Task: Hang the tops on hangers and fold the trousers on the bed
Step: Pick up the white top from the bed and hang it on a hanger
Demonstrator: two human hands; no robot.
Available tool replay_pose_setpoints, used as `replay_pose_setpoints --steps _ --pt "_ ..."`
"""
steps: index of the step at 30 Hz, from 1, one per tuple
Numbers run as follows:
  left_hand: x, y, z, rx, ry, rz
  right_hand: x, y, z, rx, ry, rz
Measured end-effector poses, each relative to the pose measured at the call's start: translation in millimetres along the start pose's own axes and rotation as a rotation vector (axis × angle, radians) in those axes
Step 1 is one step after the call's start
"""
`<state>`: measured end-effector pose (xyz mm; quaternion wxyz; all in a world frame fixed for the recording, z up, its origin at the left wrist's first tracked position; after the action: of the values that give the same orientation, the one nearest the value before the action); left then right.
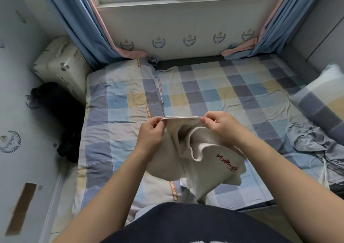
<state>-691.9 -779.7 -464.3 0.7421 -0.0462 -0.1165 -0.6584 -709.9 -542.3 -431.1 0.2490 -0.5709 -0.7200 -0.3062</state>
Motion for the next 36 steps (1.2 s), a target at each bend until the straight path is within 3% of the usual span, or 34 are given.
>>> replay_pose_setpoints --steps 3,6,8,12,18,21,24,27,29,33,36 --pt "-3 1 22 -0.019 0.046 -0.162 -4 1 2 -0.038 0.057 -0.115" --pt "-2 0 46 -0.091 -0.007 -0.304 -12 5 -13 0.014 -0.199 -0.269" --pt "3 -2 58 -0.151 -0.06 -0.313 -15 6 -24 0.08 -0.261 -0.228" --pt "23 -12 81 -0.265 -0.149 -0.291 -16 -2 -38 0.198 -0.054 -0.059" --pt "68 -47 111 -0.482 -0.374 -0.076 -2 -26 -43 0.18 0.231 -0.113" --pt "85 -61 114 -0.474 -0.326 0.06 15 -30 -33 0.097 0.122 -0.163" --pt "97 -72 119 -0.469 -0.229 0.223 34 -36 -24 -0.004 0.05 -0.109" --pt "100 -84 125 -0.47 -0.22 0.343 52 -39 -34 0.01 -0.031 -0.046" --pt "92 -95 125 -0.416 -0.144 0.294 59 -41 -50 0.033 -0.15 -0.027" --pt "53 -98 126 -0.302 0.017 -0.044 61 -50 -84 0.017 -0.505 0.004" --pt "26 -76 119 -0.32 0.05 -0.188 63 -61 -103 -0.048 -0.715 0.08"
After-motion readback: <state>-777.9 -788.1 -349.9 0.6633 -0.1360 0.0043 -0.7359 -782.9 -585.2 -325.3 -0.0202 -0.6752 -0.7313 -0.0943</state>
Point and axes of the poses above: each hand's wrist, its own y-axis away from the middle knuckle, its own x-axis out of the back of the hand, z = x × y, the point moved 2 cm from there along -y, towards the middle knuckle, and after that the axes turned 3 degrees about -x, right-handed, at the moved point
